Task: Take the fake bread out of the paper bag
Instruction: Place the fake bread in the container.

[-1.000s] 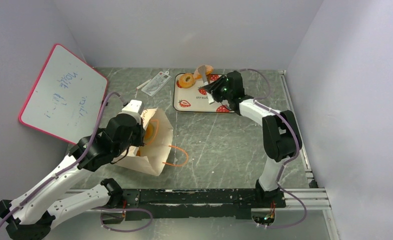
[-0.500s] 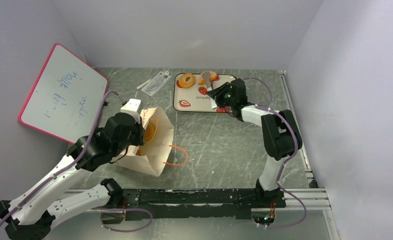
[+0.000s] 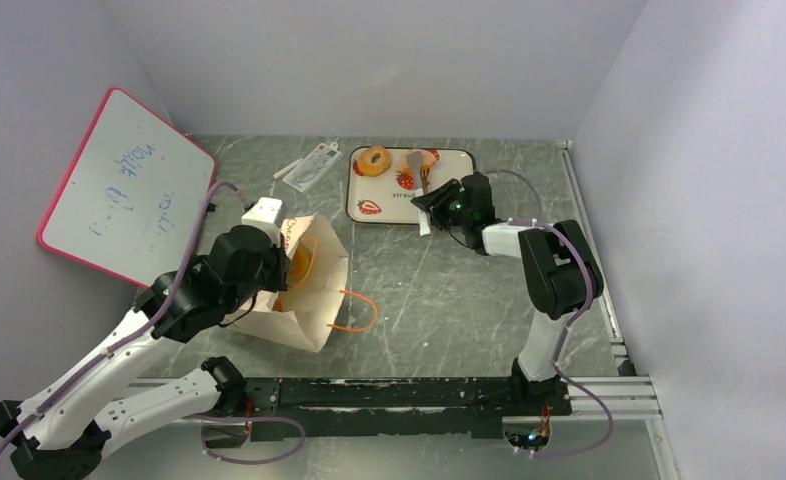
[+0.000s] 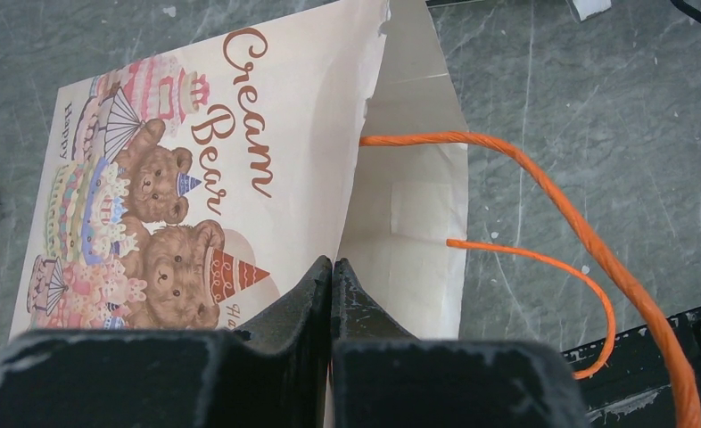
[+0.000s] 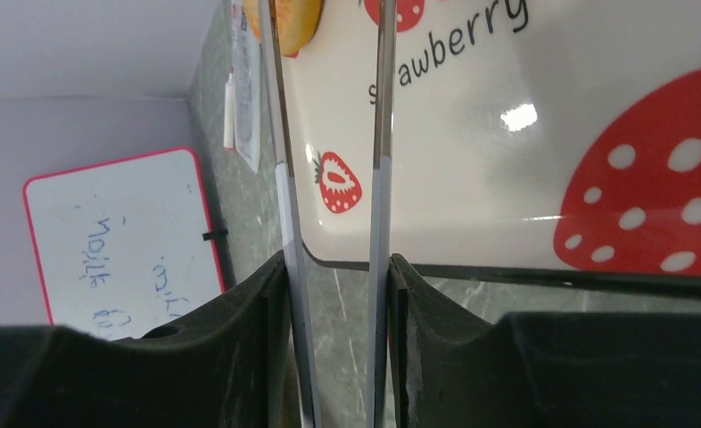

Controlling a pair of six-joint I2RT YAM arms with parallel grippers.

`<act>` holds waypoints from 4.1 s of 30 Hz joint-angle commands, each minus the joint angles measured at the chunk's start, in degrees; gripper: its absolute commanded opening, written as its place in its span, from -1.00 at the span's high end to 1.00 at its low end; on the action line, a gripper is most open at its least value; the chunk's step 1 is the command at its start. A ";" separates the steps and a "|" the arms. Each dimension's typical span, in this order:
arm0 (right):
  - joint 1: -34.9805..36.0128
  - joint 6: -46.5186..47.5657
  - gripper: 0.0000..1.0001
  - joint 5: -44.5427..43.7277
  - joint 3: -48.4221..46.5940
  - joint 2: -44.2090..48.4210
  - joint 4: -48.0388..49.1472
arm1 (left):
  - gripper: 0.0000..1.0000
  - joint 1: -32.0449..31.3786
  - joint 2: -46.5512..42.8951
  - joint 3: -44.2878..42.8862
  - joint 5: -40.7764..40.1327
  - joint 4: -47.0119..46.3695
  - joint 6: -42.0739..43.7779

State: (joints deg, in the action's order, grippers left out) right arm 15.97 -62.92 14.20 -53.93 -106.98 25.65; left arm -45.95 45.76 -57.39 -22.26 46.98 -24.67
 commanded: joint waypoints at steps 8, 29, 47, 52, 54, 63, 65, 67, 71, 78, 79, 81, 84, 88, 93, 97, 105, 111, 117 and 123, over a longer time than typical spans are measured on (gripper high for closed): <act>-2.30 -1.90 0.20 2.17 3.27 3.25 -0.56 | 0.86 0.31 -1.64 1.31 1.67 -3.45 -0.82; -3.53 -7.12 0.08 7.37 0.49 4.05 -6.83 | 0.86 0.27 -1.52 3.22 1.50 -7.17 -2.57; -6.56 -8.55 0.08 8.08 4.26 12.88 -16.01 | 0.86 0.25 -1.81 3.68 1.17 -8.48 -3.20; -7.90 -8.52 0.07 6.76 5.27 14.41 -16.66 | 0.86 0.20 -1.32 3.32 1.47 -8.65 -2.90; -8.42 -8.14 0.07 5.73 5.41 15.20 -17.47 | 0.86 0.25 -0.97 3.03 1.52 -8.55 -2.64; -8.94 -7.60 0.06 3.48 2.93 13.25 -18.05 | 0.86 0.17 0.06 2.10 1.94 -8.55 -1.89; -9.09 -6.81 0.05 3.68 1.05 11.66 -19.80 | 0.86 0.19 0.45 1.75 2.13 -8.52 -1.71; -9.13 -7.12 0.05 4.23 1.66 12.29 -19.33 | 0.86 0.15 0.69 1.34 2.15 -8.32 -1.49; -9.12 -7.66 0.04 4.01 3.57 14.86 -19.04 | 0.86 0.16 0.57 1.13 1.91 -8.12 -1.27; -9.11 -6.83 0.04 3.39 4.78 19.58 -21.81 | 0.86 0.17 0.21 1.83 2.35 -8.35 -1.43; -9.11 -6.52 0.04 2.78 4.65 20.14 -22.46 | 0.86 0.21 0.14 1.91 2.37 -8.44 -1.44; -9.16 -6.17 0.04 2.32 4.87 21.01 -22.81 | 0.86 0.15 -0.14 2.22 2.40 -8.71 -1.46; -9.16 -6.05 0.03 2.45 4.90 21.33 -22.36 | 0.86 0.17 -0.22 2.37 2.55 -8.86 -1.48; -9.07 -7.53 0.02 3.60 2.33 16.06 -20.07 | 0.86 0.23 -0.12 2.88 3.21 -9.43 -1.53; -9.10 -7.33 0.03 3.71 0.47 12.73 -19.68 | 0.86 0.11 0.15 1.75 3.31 -9.16 -1.66; -9.03 -5.06 0.04 3.00 1.54 16.39 -21.73 | 0.86 0.16 -0.44 1.23 2.76 -8.35 -1.83; -9.09 -2.85 0.07 2.58 3.65 22.33 -23.68 | 0.86 0.13 0.07 1.82 3.56 -8.87 -1.75; -9.03 -2.44 0.17 1.07 4.32 24.73 -25.36 | 0.86 0.14 0.22 2.16 3.98 -9.60 -1.70; -9.02 -1.76 0.40 -0.21 5.16 26.75 -26.47 | 0.86 0.08 -0.44 2.66 3.90 -9.39 -1.79; -9.03 -1.53 0.81 -1.65 6.68 29.52 -27.93 | 0.86 0.10 -0.63 3.06 3.96 -9.04 -1.71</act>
State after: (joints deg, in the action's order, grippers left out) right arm 7.29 -65.30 14.28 -47.88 -80.42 -1.91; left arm -45.95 46.00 -53.93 -19.62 40.51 -26.74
